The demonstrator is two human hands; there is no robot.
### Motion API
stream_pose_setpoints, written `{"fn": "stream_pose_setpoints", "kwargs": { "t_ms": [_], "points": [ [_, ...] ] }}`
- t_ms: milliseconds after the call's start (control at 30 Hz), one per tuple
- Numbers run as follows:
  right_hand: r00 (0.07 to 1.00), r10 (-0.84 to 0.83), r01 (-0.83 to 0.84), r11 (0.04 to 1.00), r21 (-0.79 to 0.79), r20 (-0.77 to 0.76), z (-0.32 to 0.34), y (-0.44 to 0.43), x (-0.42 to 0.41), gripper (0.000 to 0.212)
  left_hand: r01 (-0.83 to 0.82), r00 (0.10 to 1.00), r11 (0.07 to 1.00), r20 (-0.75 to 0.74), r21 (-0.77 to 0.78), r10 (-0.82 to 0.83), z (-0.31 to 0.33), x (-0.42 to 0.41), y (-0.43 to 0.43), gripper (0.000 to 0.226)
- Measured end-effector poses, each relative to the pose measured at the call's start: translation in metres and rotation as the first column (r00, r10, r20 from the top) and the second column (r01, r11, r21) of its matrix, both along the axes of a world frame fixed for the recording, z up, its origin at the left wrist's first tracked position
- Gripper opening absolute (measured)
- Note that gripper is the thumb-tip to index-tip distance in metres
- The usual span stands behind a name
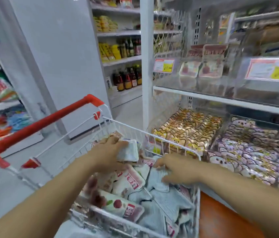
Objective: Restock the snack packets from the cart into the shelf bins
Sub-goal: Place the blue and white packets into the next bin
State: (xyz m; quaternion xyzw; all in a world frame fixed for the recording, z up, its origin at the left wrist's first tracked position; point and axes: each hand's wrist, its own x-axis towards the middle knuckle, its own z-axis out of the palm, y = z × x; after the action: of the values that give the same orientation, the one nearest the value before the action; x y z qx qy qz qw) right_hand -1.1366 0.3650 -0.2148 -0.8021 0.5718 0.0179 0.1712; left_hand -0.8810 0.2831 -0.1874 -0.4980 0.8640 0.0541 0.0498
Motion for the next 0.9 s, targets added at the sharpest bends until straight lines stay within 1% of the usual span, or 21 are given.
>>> {"fn": "stream_pose_setpoints", "kwargs": {
  "t_ms": [33,100,167,300,433,533,600,633,700,733,767,800,833,867,900],
  "points": [
    [1.000,-0.002,0.002,1.000,-0.008,0.000,-0.004,-0.007,0.002,0.057,-0.006,1.000,0.999,-0.001,0.034,0.006,-0.003,0.003,-0.006,0.094],
    [1.000,-0.015,0.016,1.000,-0.018,0.018,-0.013,-0.025,0.006,0.059,-0.004,0.999,0.999,-0.040,0.051,0.006,-0.007,0.004,-0.015,0.094],
    [0.999,-0.032,0.032,0.999,-0.004,0.030,-0.020,-0.044,0.011,0.059,0.008,0.999,1.000,-0.039,0.020,-0.008,-0.007,0.002,-0.020,0.087],
    [0.997,-0.067,0.066,0.996,0.061,0.023,-0.027,-0.068,0.019,0.072,0.042,0.998,0.999,-0.039,0.004,-0.042,-0.007,0.006,-0.019,0.076],
    [0.989,-0.142,0.135,0.982,0.130,0.045,-0.027,-0.077,0.022,0.073,0.035,0.991,0.998,-0.133,0.059,-0.027,0.001,0.012,-0.014,0.060],
    [0.983,-0.182,0.178,0.975,0.132,0.020,-0.021,-0.072,0.024,0.063,0.031,0.981,0.996,-0.196,0.080,-0.015,0.012,0.016,-0.005,0.051],
    [0.981,-0.190,0.186,0.978,0.095,0.037,-0.014,-0.066,0.024,0.048,-0.004,0.965,0.994,-0.260,0.106,0.032,0.018,0.019,0.003,0.047],
    [0.981,-0.190,0.187,0.980,0.062,0.050,-0.011,-0.063,0.022,0.038,-0.034,0.952,0.993,-0.299,0.117,0.068,0.021,0.021,0.007,0.048],
    [0.976,-0.206,0.208,0.978,-0.018,0.070,-0.008,-0.056,0.016,0.009,-0.095,0.919,0.990,-0.372,0.105,0.128,0.026,0.024,0.013,0.051],
    [0.971,-0.226,0.229,0.972,-0.042,0.073,-0.006,-0.053,0.013,0.009,-0.117,0.900,0.988,-0.410,0.100,0.148,0.029,0.024,0.015,0.050],
    [0.968,-0.238,0.243,0.968,-0.062,0.079,-0.004,-0.049,0.010,0.014,-0.131,0.875,0.985,-0.454,0.113,0.169,0.032,0.024,0.018,0.048],
    [0.966,-0.249,0.254,0.965,-0.073,0.071,-0.002,-0.045,0.007,0.016,-0.138,0.836,0.979,-0.512,0.148,0.196,0.036,0.023,0.021,0.044],
    [0.966,-0.250,0.256,0.962,-0.091,0.068,0.001,-0.042,0.004,0.016,-0.139,0.776,0.968,-0.585,0.207,0.236,0.039,0.021,0.023,0.039],
    [0.968,-0.244,0.250,0.962,-0.109,0.063,0.005,-0.039,0.004,0.017,-0.129,0.689,0.949,-0.662,0.287,0.294,0.043,0.020,0.025,0.033],
    [0.970,-0.231,0.239,0.963,-0.126,0.075,0.008,-0.037,0.004,0.017,-0.107,0.579,0.920,-0.728,0.378,0.366,0.046,0.018,0.026,0.030]
  ]
}}
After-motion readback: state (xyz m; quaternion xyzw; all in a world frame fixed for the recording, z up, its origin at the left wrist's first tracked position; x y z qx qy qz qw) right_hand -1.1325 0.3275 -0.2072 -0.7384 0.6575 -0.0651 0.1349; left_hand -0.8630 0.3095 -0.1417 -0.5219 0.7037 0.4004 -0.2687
